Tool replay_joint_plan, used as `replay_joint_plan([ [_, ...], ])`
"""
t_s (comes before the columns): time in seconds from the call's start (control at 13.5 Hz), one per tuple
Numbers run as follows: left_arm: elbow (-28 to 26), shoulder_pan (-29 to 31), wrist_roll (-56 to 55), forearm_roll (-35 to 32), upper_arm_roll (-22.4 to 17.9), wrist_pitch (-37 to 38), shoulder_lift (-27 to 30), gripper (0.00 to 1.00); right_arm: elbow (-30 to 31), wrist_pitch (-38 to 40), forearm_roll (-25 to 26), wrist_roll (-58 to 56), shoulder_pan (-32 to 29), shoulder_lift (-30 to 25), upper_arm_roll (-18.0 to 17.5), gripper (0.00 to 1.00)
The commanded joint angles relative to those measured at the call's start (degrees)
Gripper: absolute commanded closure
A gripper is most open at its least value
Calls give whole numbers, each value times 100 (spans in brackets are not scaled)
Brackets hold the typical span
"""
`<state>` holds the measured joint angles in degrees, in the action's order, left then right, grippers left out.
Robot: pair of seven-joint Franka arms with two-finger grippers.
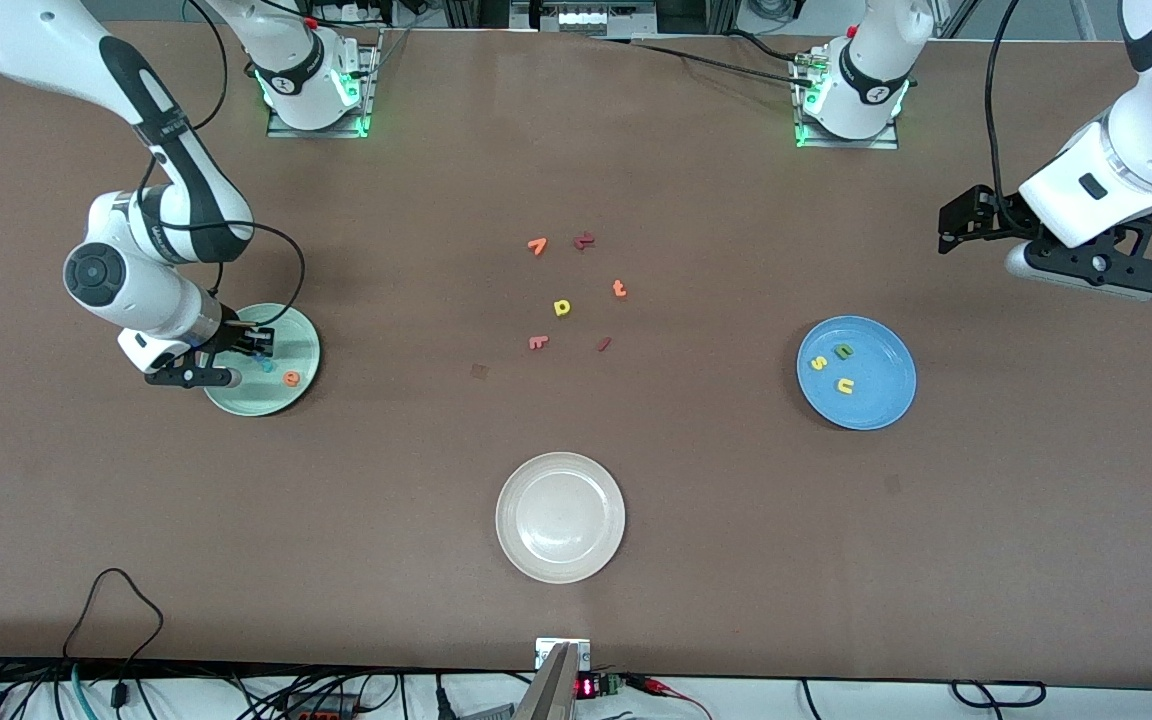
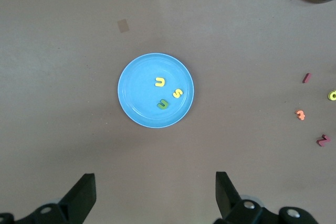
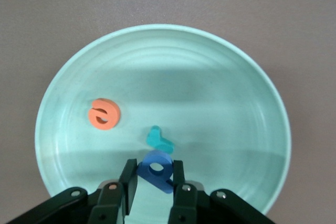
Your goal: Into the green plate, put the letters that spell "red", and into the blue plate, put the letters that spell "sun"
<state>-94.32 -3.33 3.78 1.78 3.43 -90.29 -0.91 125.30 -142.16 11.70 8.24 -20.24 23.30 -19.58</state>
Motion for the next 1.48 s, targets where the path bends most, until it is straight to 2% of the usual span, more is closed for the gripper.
replay_joint_plan([
  [0.0,10,51,96,42,26,-6,82,0,-111,74,-36,-59,-33,-97,-55,0],
  [0.22,1,60,96,42,26,-6,108,0,-224,608,-63,-51,-15,-632,-55,0],
  [0.37,1,60,96,42,17,-14,100,0,-549,1397,-525,-51,-7,-1106,-55,0],
  [0.44,1,52,96,42,26,-14,100,0,-768,1845,-798,-59,20,-1369,-55,0],
  [0.67,10,43,96,42,34,-14,100,0,-1865,3408,-898,-59,98,-1855,49,0],
  [0.74,1,43,96,42,35,-14,100,0,-2287,3936,-898,-85,334,-1890,372,0],
  [0.81,1,43,96,42,35,-6,108,0,-2622,4342,-889,-121,702,-2021,845,0],
  [0.89,1,51,96,42,35,3,117,0,-2808,4581,-889,-121,1080,-2162,1285,0],
  [1.04,10,43,96,42,35,-23,117,0,-3220,4889,-906,-130,2001,-2268,2452,0],
  [1.11,18,43,88,42,35,-23,117,0,-3370,5030,-915,-130,2319,-2269,2815,0],
  [1.18,10,51,96,42,35,-6,117,0,-3476,5205,-976,-130,2427,-2286,2958,0],
  [1.41,10,51,96,42,35,3,126,0,-3443,5365,-1205,-129,2367,-2322,2951,0],
])
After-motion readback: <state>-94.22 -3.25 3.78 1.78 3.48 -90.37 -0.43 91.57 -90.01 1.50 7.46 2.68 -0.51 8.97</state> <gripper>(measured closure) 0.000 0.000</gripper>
